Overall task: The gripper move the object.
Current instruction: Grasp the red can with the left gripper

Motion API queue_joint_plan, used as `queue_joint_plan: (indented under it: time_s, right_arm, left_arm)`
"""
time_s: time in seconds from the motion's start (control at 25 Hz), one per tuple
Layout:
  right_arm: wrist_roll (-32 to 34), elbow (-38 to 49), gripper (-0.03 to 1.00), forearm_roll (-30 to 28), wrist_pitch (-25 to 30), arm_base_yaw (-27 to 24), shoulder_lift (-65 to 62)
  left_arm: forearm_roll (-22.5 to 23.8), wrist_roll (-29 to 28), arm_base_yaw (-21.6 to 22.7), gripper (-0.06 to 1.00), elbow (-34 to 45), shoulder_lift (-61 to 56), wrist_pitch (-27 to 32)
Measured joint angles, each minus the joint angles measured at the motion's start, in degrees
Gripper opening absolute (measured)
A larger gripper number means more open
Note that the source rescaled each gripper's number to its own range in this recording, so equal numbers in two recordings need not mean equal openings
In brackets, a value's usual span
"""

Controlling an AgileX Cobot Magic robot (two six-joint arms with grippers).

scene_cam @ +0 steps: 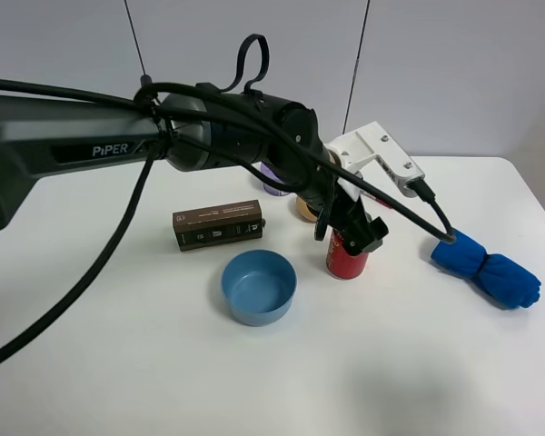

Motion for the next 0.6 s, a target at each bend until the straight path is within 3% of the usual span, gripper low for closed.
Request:
queue_joint_plan:
  time_s: [0.6]
  right_arm:
    - [0.0,0.0,1.0,0.0,0.0,0.0,0.0]
  left_arm:
    - [-0.05,-0.08,-0.22,1.0,-0.02,3.23,-5.61]
